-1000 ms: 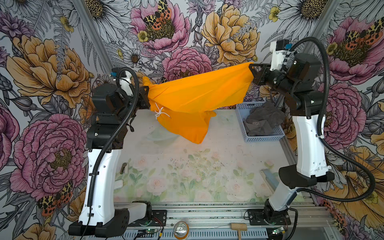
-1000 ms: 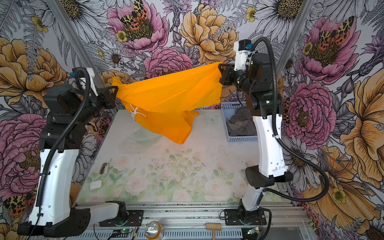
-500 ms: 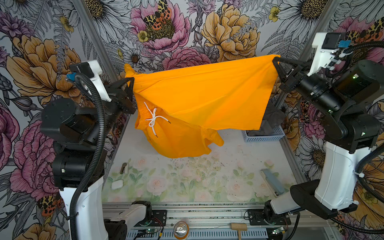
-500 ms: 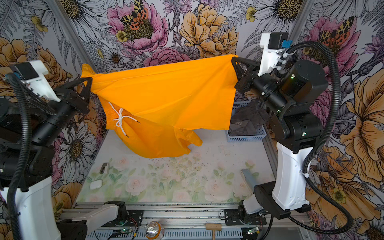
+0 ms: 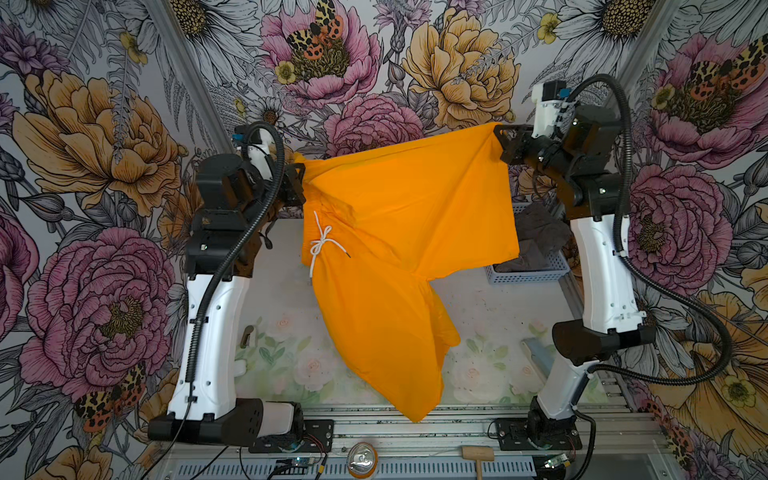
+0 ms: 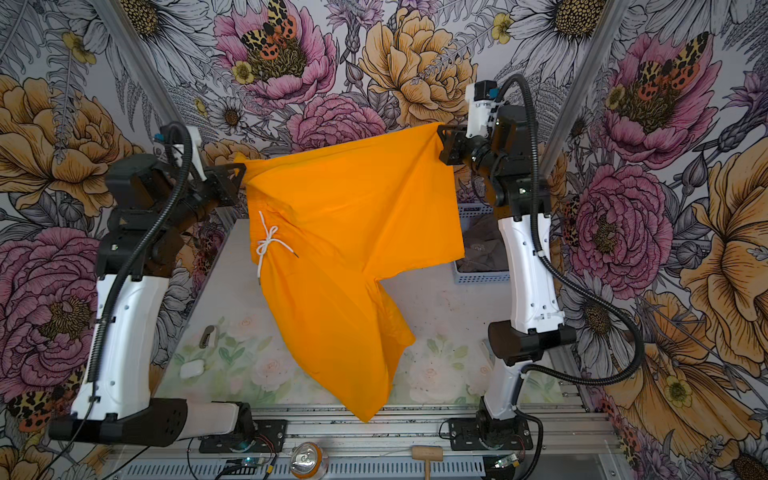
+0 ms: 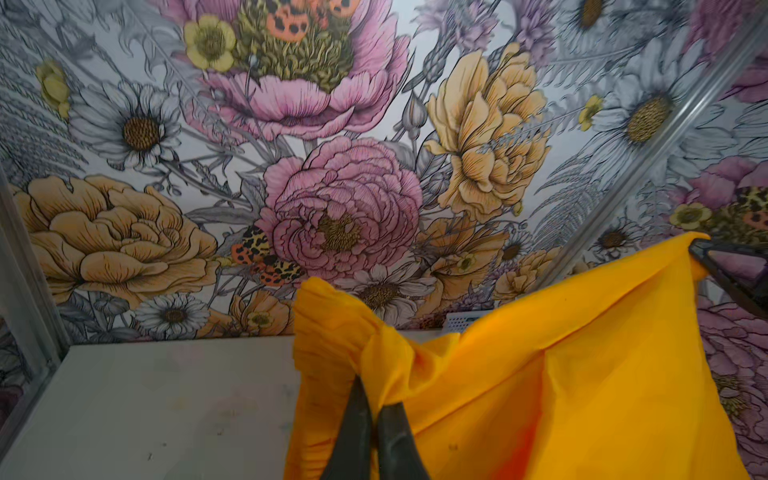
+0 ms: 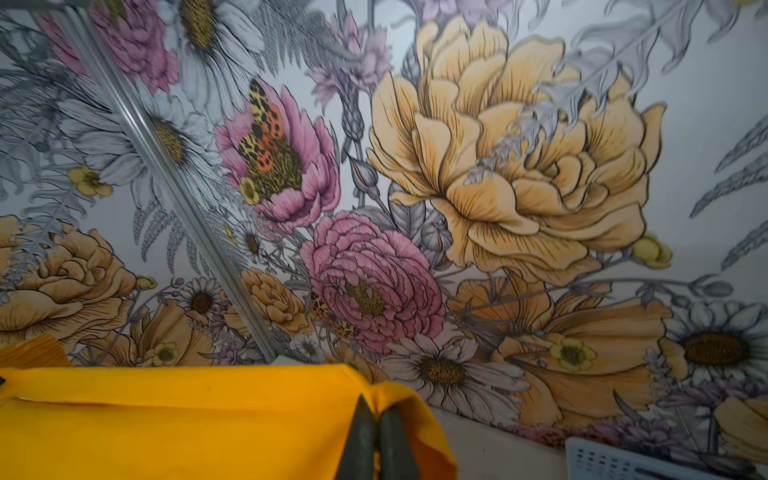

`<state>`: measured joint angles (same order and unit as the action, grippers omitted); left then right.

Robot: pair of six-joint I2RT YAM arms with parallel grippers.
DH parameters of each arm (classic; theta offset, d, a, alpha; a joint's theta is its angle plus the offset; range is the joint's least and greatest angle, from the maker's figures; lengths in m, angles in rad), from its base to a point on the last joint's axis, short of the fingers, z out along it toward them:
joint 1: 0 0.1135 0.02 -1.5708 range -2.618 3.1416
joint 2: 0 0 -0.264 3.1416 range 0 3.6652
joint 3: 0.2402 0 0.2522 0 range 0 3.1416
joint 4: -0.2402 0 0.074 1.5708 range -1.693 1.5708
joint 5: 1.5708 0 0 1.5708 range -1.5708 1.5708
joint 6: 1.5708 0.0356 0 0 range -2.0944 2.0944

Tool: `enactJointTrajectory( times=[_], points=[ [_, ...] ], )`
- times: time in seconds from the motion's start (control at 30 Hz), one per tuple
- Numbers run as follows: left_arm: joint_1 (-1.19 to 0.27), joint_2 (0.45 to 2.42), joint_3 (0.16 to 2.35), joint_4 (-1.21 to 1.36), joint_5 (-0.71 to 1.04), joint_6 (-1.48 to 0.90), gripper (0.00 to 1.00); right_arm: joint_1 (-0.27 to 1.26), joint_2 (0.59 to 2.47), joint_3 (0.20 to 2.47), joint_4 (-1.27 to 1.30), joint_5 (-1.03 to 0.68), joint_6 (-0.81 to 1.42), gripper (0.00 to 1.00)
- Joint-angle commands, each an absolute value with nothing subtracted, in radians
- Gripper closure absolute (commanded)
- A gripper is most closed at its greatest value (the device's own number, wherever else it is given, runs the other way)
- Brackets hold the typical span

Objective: Fold and stack the mixed laundry pile
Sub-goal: 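Lower the stretched orange shorts flat onto the table with both grippers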

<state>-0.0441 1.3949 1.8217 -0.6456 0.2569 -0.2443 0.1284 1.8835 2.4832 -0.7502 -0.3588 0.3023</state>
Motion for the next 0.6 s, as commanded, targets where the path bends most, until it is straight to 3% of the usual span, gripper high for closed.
enactJointTrajectory(
  times=[0.0, 0.17, 0.33, 0.5, 0.53, 0.57],
  points=[
    [0.014, 1.491, 1.722, -0.585, 0.176, -0.256, 1.0, 0.073, 1.96, 2.341, -0.683, -0.181, 0.337, 1.0],
    [0.024, 1.748, 1.685, -0.541, 0.185, -0.244, 1.0, 0.105, 2.113, 2.228, -0.608, -0.154, 0.364, 1.0],
    [0.04, 2.022, 1.775, -0.529, 0.186, -0.25, 1.0, 0.126, 2.325, 2.322, -0.611, -0.128, 0.4, 1.0],
    [0.047, 2.169, 1.891, -0.536, 0.17, -0.259, 1.0, 0.128, 2.437, 2.387, -0.614, -0.06, 0.439, 1.0],
    [0.048, 2.187, 1.911, -0.537, 0.165, -0.263, 0.9, 0.129, 2.449, 2.39, -0.614, -0.03, 0.444, 1.0],
    [0.049, 2.2, 1.928, -0.537, 0.162, -0.267, 0.69, 0.128, 2.459, 2.394, -0.614, -0.006, 0.446, 1.0]
  ],
)
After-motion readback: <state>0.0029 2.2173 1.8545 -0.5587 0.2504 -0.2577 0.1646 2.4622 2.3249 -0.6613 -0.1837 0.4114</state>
